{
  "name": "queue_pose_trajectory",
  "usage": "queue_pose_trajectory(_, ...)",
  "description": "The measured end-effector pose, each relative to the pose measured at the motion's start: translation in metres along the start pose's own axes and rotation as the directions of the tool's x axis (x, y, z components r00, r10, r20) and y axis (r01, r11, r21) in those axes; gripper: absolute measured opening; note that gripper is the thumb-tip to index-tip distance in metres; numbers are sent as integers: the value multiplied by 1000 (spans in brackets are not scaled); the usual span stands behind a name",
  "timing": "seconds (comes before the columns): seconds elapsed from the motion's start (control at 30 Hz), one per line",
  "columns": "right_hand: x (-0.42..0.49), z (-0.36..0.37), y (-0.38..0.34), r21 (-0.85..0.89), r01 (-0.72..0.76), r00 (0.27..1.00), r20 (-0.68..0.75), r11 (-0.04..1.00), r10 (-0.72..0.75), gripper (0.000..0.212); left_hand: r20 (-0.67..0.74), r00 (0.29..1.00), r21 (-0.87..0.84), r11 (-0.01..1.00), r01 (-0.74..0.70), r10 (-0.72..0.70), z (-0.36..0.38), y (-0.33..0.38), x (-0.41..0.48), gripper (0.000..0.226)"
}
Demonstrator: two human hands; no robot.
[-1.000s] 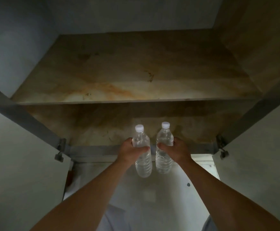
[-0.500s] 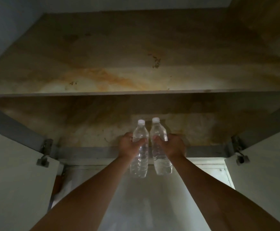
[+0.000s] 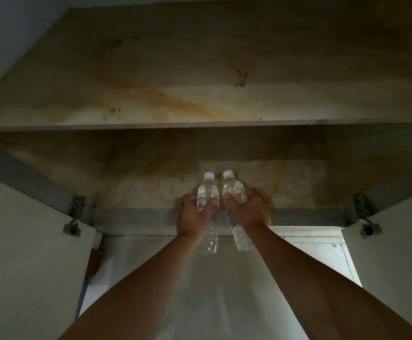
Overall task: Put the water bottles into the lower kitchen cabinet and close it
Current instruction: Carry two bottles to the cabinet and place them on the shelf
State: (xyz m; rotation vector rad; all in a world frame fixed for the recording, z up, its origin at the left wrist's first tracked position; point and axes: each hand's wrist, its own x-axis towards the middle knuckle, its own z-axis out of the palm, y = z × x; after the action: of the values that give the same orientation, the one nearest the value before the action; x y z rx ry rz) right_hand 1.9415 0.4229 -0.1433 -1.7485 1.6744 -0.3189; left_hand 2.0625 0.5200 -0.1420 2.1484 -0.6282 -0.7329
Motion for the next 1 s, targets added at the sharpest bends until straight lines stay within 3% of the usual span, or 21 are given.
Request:
queue_pose_trajectory(0.17,-16,-21,10,97,5,983,180,995,-22,79,132,990,26,998,-52,48,-19,-15,-35,50)
queue_pose_trajectory(0.3,-48,-45,30,21,71,979,193,997,-73,52,173,983,29,998,-59,53,-35,-20,-54,41)
queue_pose_trajectory(0.43,-63,-45,40,71,123,967,216,990,-136,56,180,982,20,998,-65,61,-35,-18,-55,38)
queue_pose_trajectory(0.63,-84,-28,64,171,110,990,67,979,-123,57,111,993,-82,996,-30,39,-23,-35,-53,48)
queue_pose_trajectory(1.0,-55,-5,42,328,117,992,-88,938,-93,40,39,986,-249,957,-148,163,12,-17,-18,20)
